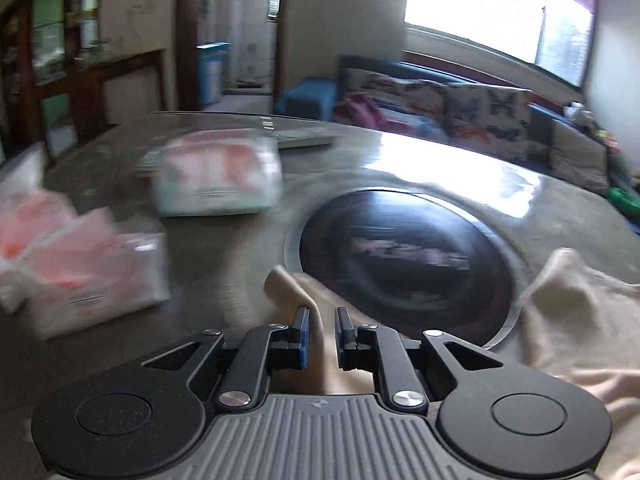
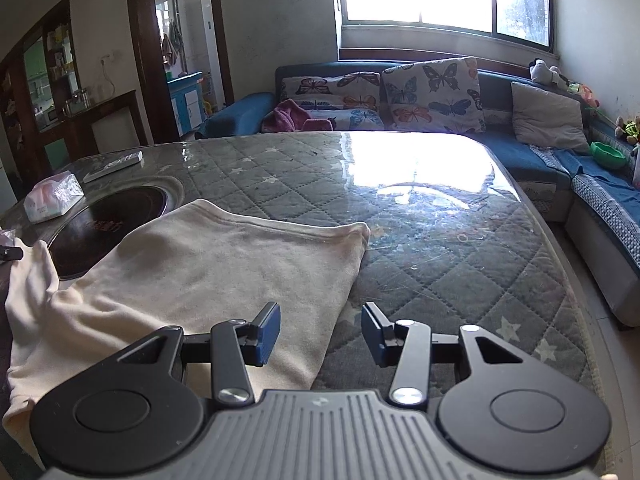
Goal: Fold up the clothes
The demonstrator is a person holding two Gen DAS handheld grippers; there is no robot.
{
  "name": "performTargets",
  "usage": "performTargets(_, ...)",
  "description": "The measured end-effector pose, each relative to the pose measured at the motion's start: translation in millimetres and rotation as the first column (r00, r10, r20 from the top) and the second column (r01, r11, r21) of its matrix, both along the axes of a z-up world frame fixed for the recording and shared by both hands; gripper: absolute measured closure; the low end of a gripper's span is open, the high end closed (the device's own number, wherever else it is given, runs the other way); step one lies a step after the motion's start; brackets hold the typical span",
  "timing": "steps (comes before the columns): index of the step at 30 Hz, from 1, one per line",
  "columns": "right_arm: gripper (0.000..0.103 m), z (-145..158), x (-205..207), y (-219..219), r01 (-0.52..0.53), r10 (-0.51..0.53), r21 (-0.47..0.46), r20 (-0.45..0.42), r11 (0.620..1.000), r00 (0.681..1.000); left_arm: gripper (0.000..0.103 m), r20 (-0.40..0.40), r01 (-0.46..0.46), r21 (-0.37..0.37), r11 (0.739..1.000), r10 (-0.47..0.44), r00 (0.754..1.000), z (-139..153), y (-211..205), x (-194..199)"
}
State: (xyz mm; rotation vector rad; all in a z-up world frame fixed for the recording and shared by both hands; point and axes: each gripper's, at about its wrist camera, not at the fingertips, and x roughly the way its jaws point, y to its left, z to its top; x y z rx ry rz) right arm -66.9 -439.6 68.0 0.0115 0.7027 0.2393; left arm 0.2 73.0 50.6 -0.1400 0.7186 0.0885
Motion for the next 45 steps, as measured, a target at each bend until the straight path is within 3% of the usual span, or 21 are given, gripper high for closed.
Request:
performTargets(3, 0.058, -3, 14, -2, 0.003, -0.002, 0.012, -0.019, 1.000, 1.000, 0.086, -0.008, 0.100, -0.039, 0.994, -0.100, 0.995, 0, -29, 18)
performTargets(6, 0.058, -4, 27, -3, 0.005, -0.004, 0.017, -0.031, 1.000, 1.000, 0.075, 0.002, 0.199, -0.066, 0.978, -0.199, 0.980, 0, -63, 39)
performTargets(8, 0.059, -5, 38, -4, 0.009, -0.009, 0.016, -0.037, 1.000, 0.999, 0.074, 0.014, 0.267, -0.050, 0.963, -0.266, 0.964, -1, -87, 51)
performTargets(13, 0.059, -7, 57, -3, 0.015, -0.014, 0.012, -0.039, 1.000, 0.999, 0.059, 0.032, 0.412, 0.013, 0.911, -0.412, 0.910, -8, -137, 75)
performTargets(17, 0.059, -8, 62, 0, 0.001, -0.001, 0.007, -0.036, 1.000, 0.999, 0.058, 0.008, 0.459, 0.057, 0.887, -0.460, 0.888, -19, -159, 88)
performTargets(19, 0.059, -9, 62, 0, -0.001, 0.002, 0.008, -0.036, 1.000, 0.999, 0.060, 0.009, 0.461, 0.057, 0.886, -0.462, 0.887, -22, -161, 92)
performTargets(20, 0.059, -9, 63, -1, -0.003, 0.003, 0.012, -0.037, 1.000, 0.999, 0.071, 0.011, 0.464, 0.048, 0.884, -0.465, 0.885, -23, -162, 94)
performTargets(21, 0.059, -9, 63, -1, -0.003, 0.003, 0.013, -0.037, 1.000, 0.999, 0.094, 0.015, 0.469, 0.037, 0.883, -0.470, 0.883, -22, -162, 94)
performTargets(24, 0.059, -9, 63, -3, 0.001, 0.000, 0.014, -0.035, 1.000, 0.999, 0.098, 0.059, 0.493, 0.057, 0.868, -0.496, 0.866, -14, -169, 83)
performTargets(29, 0.059, -9, 62, -6, 0.017, -0.016, 0.016, -0.034, 1.000, 0.999, 0.098, 0.119, 0.599, 0.107, 0.794, -0.608, 0.785, -2, -193, 44)
performTargets(33, 0.059, -9, 60, -6, 0.019, -0.018, 0.016, -0.033, 1.000, 0.999, 0.093, 0.081, 0.756, 0.094, 0.647, -0.762, 0.642, -5, -218, 11)
performTargets(35, 0.059, -9, 61, -6, 0.020, -0.020, 0.015, -0.033, 1.000, 0.999, 0.093, 0.081, 0.779, 0.110, 0.617, -0.787, 0.612, -5, -222, 0)
performTargets(36, 0.059, -9, 61, -6, 0.021, -0.021, 0.014, -0.032, 1.000, 0.999, 0.093, 0.086, 0.775, 0.119, 0.621, -0.784, 0.615, -4, -223, -1)
performTargets(38, 0.059, -9, 61, -7, 0.022, -0.022, 0.014, -0.030, 1.000, 0.999, 0.089, 0.098, 0.732, 0.131, 0.669, -0.743, 0.662, -2, -220, 3)
performTargets(42, 0.059, -10, 63, -7, 0.022, -0.021, 0.012, -0.035, 1.000, 0.999, 0.054, 0.097, 0.643, 0.136, 0.754, -0.656, 0.749, -1, -214, 18)
performTargets(45, 0.059, -12, 65, -7, 0.021, -0.021, 0.016, -0.039, 1.000, 0.999, 0.055, 0.038, 0.634, 0.114, 0.765, -0.641, 0.767, -9, -218, 33)
